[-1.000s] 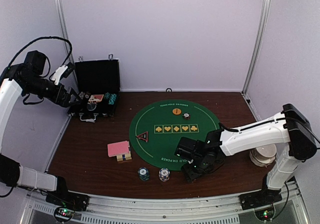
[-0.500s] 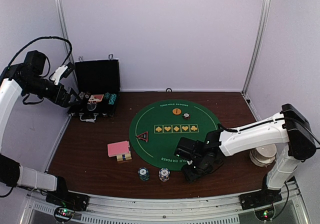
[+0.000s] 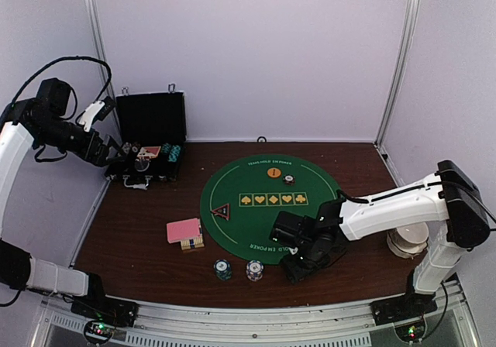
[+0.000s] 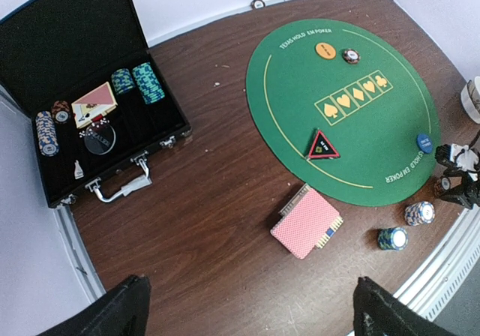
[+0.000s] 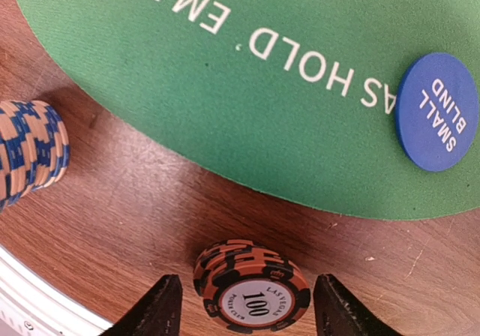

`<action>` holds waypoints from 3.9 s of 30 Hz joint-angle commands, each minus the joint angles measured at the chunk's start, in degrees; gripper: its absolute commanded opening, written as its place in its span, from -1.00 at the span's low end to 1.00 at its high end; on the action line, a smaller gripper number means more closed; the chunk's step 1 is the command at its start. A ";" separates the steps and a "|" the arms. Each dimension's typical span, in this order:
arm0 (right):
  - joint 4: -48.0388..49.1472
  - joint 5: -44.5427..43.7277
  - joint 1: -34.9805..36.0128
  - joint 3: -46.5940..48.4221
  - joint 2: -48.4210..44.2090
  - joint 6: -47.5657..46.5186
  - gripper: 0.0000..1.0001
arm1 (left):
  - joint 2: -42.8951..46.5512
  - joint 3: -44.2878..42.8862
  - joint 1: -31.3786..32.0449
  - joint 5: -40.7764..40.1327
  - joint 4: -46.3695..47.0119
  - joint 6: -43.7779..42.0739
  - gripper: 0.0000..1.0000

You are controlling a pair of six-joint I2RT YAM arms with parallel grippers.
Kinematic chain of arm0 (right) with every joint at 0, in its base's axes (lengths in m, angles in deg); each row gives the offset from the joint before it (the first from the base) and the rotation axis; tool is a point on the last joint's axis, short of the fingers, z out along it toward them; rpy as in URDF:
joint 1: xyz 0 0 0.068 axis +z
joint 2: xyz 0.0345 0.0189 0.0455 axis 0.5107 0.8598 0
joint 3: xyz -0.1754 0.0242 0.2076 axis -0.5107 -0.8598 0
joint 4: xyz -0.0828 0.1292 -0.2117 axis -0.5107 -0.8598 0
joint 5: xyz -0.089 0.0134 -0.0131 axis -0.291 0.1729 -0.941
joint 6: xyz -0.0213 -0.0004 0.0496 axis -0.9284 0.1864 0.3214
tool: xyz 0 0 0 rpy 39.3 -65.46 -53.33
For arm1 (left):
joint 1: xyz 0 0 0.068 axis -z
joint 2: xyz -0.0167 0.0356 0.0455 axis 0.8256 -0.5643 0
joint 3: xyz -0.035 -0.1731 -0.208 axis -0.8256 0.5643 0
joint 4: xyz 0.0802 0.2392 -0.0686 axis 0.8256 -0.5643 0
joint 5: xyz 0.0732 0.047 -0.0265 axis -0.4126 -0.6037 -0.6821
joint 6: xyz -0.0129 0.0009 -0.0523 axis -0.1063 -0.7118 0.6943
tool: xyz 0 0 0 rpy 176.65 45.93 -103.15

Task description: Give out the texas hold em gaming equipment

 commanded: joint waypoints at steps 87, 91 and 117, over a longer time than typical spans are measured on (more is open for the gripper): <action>-13.26 -3.65 -8.28 65.36 41.00 -11.34 0.53 | 1.86 -1.80 -0.37 0.27 -0.69 -1.82 0.95; -12.11 -4.59 -8.27 59.63 32.75 -11.43 0.54 | 1.93 -1.60 -0.37 0.13 -0.66 -1.98 0.95; -1.48 0.33 -2.18 1.38 -3.73 3.41 0.81 | 0.73 -2.90 -0.36 0.57 -0.83 -1.96 0.95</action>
